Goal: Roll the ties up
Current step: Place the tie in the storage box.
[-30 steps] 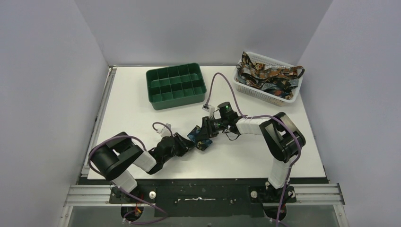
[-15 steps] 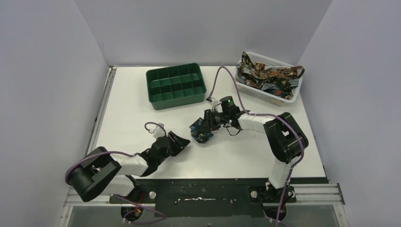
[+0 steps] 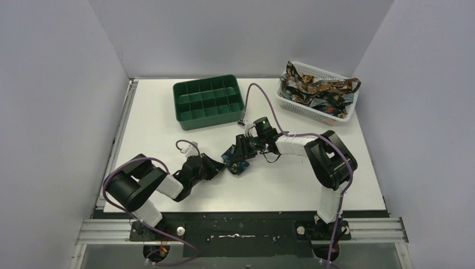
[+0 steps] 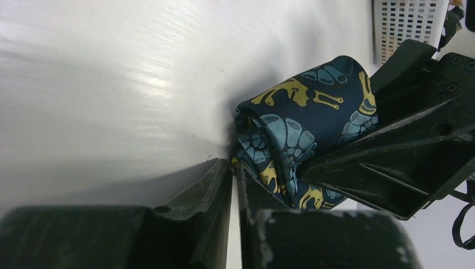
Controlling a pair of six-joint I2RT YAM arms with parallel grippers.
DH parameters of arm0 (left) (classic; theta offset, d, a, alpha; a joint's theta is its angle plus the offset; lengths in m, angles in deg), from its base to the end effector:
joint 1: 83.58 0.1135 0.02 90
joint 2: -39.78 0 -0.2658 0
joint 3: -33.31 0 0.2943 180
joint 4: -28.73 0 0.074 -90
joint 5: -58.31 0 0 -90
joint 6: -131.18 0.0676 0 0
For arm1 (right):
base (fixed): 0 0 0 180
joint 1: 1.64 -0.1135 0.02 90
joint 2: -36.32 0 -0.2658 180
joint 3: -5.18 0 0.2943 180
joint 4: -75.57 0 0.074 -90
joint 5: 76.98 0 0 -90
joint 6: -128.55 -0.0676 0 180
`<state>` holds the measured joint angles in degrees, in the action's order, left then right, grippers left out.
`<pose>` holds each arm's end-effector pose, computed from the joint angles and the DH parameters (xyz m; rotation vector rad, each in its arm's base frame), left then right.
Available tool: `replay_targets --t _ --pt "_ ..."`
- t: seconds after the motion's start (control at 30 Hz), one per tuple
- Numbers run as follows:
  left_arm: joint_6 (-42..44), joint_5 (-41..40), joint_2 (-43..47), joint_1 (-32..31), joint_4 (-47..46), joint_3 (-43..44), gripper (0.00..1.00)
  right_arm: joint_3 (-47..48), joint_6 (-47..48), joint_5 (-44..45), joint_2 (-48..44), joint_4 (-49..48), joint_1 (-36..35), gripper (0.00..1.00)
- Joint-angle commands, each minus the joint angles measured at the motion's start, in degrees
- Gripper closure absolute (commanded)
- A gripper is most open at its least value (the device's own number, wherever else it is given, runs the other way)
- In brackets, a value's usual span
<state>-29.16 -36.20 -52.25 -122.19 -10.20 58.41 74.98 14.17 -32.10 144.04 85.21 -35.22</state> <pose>0.2140 -0.1641 0.0420 -0.6645 2.1440 -1.0460 0.3194 0.2695 0.0960 -0.6065 2.4762 1.3881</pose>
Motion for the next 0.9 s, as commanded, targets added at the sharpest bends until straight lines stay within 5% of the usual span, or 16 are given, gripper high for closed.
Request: replay_targets --t 0.0,0.2,0.47,0.73,0.87 --pt "0.5 4.0 -3.3 -0.3 -1.4 2.4 0.92 -0.5 0.1 -1.2 0.0 -2.1 -0.3 0.62" --pt "-0.8 3.0 -5.2 -0.6 -4.5 1.8 0.95 -2.8 -1.7 -5.9 0.6 -5.8 -0.3 0.48" --pt "-3.1 1.3 -7.8 -1.6 -9.9 0.8 0.96 -4.6 -2.8 -7.5 1.7 -7.8 -2.1 0.44" --pt "-4.6 0.4 -9.3 -2.8 -13.2 0.7 0.96 -4.1 -6.3 -6.1 3.5 -11.0 -4.2 0.44" --pt "-5.6 -0.6 -8.1 -2.5 -13.9 -1.6 0.96 -4.8 -5.8 -4.6 2.5 -10.2 -3.8 0.55"
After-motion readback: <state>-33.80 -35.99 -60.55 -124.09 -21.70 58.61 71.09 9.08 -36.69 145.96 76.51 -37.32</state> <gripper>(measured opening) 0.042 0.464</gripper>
